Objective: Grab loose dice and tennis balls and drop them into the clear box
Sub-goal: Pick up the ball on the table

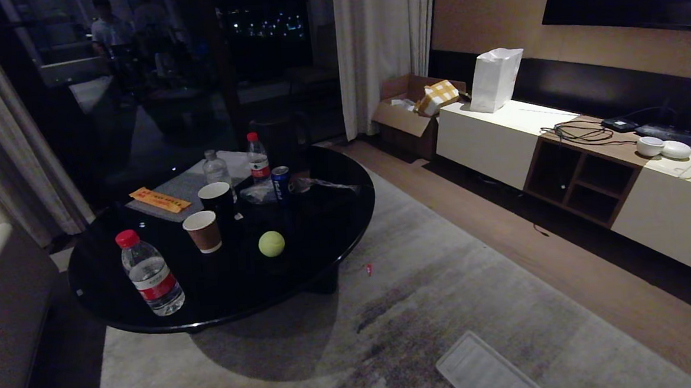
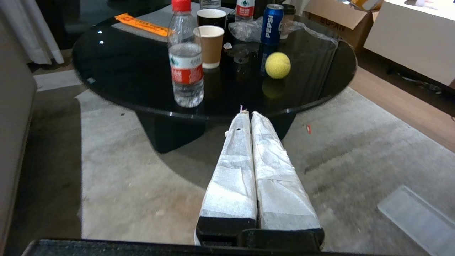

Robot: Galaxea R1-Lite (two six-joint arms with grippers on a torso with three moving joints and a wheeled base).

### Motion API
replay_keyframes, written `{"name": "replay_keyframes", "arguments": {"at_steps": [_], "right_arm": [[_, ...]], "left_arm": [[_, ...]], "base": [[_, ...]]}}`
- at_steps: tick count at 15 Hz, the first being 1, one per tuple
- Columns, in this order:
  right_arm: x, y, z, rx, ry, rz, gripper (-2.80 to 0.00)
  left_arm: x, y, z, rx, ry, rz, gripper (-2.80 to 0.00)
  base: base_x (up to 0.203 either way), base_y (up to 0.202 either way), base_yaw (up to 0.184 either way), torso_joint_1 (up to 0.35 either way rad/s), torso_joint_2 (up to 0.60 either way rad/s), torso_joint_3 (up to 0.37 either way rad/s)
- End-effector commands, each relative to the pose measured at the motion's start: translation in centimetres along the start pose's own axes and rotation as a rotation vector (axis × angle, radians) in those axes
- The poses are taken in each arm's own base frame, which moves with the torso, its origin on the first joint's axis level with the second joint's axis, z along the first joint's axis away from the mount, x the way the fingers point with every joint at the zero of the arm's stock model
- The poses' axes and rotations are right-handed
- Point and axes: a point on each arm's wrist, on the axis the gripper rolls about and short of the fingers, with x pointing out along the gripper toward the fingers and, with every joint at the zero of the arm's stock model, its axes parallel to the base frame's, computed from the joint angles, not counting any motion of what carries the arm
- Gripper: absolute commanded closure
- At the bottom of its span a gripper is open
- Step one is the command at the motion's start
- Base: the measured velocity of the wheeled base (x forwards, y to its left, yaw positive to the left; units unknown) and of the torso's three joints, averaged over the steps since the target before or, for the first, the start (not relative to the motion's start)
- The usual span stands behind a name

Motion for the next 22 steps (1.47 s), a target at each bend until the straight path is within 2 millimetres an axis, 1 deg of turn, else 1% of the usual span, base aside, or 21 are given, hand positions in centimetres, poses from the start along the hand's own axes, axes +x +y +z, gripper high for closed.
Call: {"name": "replay_keyframes", "arguments": {"at_steps": [1, 4, 11, 22], "right_arm": [[0.01, 0.0, 0.0, 0.0, 0.002, 0.0, 0.0], [0.01, 0.0, 0.0, 0.0, 0.002, 0.0, 0.0], [0.01, 0.0, 0.0, 0.0, 0.002, -0.001, 0.0], [0.01, 0.0, 0.0, 0.0, 0.002, -0.001, 0.0]], "left_arm": [[0.02, 0.0, -0.05, 0.0, 0.004, 0.001, 0.0], [0.02, 0.0, -0.05, 0.015, 0.005, -0.002, 0.0], [0.02, 0.0, -0.05, 0.015, 0.005, -0.002, 0.0], [0.02, 0.0, -0.05, 0.015, 0.005, -0.002, 0.0]], "base": [[0.184, 0.0, 0.0, 0.006, 0.0, 0.002], [0.161, 0.0, -0.001, 0.002, 0.0, 0.0], [0.0, 0.0, 0.0, 0.0, 0.0, 0.0], [-0.002, -0.007, 0.158, 0.002, 0.0, 0.001]]}}
